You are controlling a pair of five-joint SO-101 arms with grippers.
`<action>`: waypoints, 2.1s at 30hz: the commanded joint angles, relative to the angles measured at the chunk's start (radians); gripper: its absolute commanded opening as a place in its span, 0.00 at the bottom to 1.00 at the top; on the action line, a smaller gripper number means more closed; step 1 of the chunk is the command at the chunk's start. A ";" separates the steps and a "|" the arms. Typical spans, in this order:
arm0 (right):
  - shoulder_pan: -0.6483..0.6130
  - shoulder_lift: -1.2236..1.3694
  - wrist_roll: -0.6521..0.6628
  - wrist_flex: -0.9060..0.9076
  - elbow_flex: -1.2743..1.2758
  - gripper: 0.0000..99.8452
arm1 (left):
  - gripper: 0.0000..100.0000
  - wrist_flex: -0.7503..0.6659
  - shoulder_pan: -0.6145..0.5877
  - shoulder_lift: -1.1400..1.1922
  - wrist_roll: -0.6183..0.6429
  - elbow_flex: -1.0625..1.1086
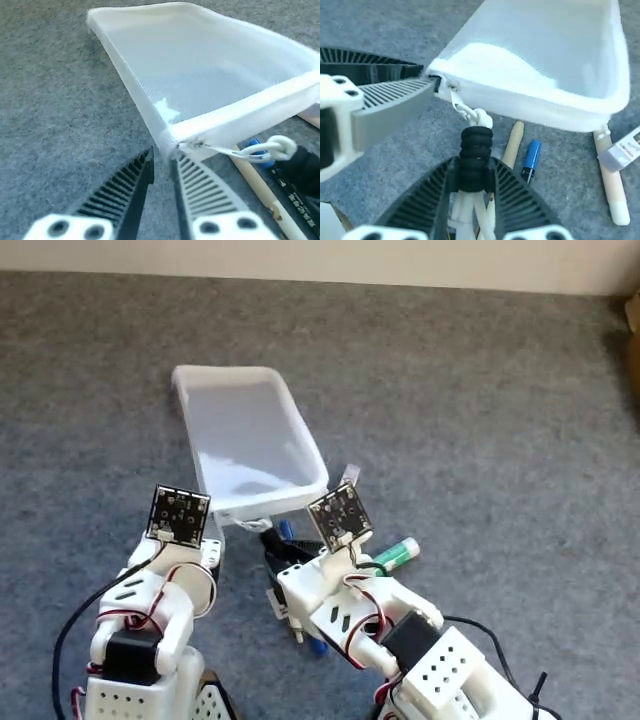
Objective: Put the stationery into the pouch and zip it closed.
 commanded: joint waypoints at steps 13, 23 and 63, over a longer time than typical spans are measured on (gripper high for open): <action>0.143 -0.030 0.015 0.085 -0.028 0.00 | 0.00 -0.021 -0.065 -0.012 0.003 -0.016; 0.234 -0.030 0.017 0.125 -0.038 0.00 | 0.01 -0.018 -0.102 -0.012 0.005 -0.013; 0.424 -0.030 0.017 0.219 -0.133 0.00 | 0.01 -0.017 -0.102 -0.012 0.005 -0.008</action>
